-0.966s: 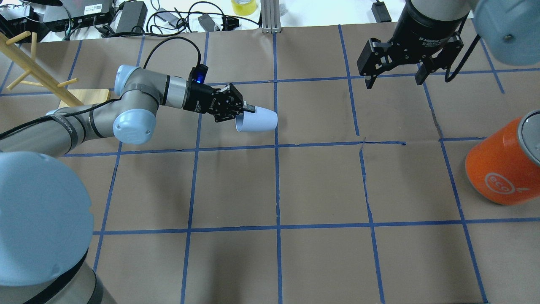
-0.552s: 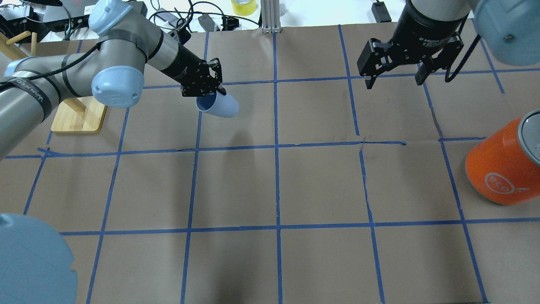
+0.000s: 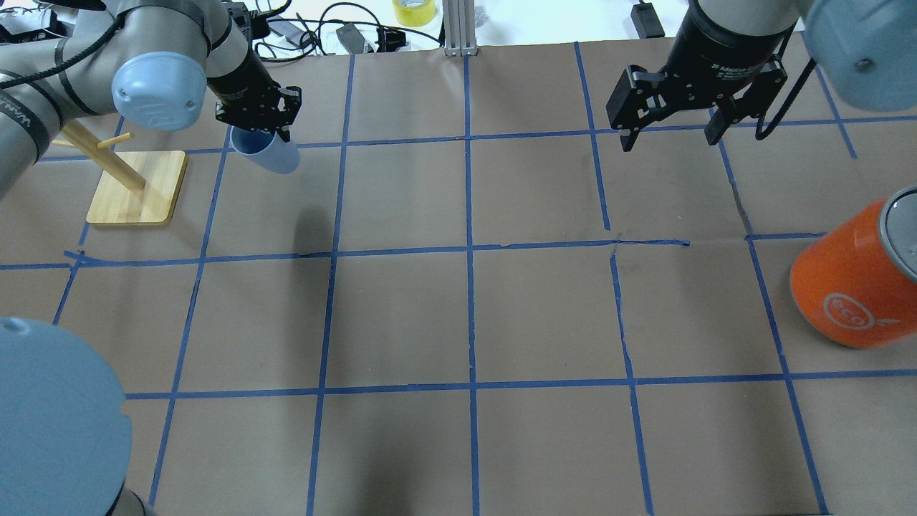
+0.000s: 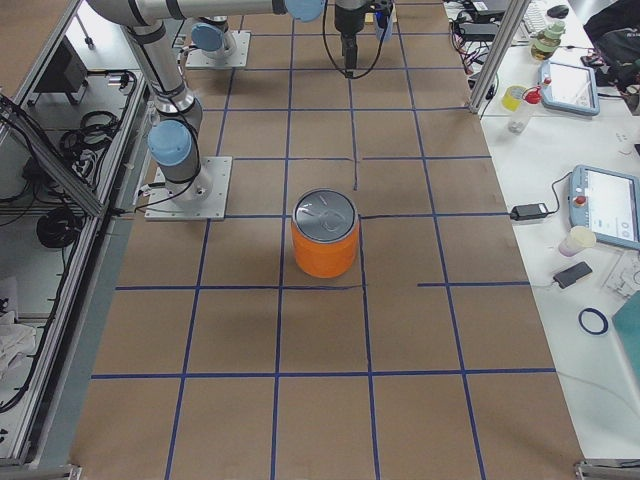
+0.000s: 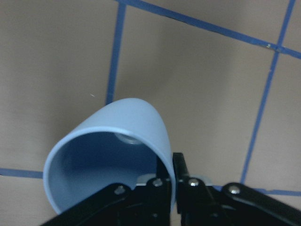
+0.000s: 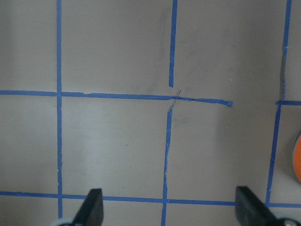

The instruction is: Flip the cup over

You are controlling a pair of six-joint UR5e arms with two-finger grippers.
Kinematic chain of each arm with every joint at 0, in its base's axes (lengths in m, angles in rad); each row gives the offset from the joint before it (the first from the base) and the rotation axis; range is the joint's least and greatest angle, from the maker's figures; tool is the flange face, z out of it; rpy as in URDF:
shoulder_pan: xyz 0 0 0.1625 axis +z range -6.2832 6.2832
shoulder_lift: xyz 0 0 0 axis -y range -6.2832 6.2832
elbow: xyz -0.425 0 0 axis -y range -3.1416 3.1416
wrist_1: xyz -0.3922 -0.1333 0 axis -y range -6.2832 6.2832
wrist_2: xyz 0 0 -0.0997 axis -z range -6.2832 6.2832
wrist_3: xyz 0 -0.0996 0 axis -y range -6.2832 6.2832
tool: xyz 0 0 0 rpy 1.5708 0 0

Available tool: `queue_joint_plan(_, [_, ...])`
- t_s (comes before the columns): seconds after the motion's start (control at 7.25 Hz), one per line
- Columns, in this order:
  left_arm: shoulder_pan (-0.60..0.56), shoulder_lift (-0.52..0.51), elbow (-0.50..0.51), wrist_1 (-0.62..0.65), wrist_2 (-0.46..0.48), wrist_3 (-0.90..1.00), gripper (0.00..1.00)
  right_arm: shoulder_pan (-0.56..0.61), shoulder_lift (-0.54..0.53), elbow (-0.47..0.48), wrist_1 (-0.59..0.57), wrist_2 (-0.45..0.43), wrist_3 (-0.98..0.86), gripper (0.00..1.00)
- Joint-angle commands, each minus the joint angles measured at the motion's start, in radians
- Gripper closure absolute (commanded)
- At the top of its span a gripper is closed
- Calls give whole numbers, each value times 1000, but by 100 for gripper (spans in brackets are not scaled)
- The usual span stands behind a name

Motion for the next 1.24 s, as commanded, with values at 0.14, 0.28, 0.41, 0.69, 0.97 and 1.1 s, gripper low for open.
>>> queue_joint_plan(0.14, [12, -92, 13, 72, 16, 30, 100, 0, 0, 0, 1, 0, 0, 0])
queue_joint_plan(0.28, [12, -93, 11, 71, 42, 29, 100, 0, 0, 0, 1, 0, 0, 0])
queue_joint_plan(0.41, [11, -99, 4, 71, 49, 29, 100, 2, 0, 0, 1, 0, 0, 0])
queue_joint_plan(0.69, [11, -106, -1, 69, 47, 29, 92, 0, 0, 0, 2, 0, 0, 0])
queue_joint_plan(0.97, [11, -120, -1, 64, 38, 30, 63, 0, 0, 0, 2, 0, 0, 0])
queue_joint_plan(1.1, [11, -122, -1, 66, 33, 30, 40, 0, 0, 0, 4, 0, 0, 0])
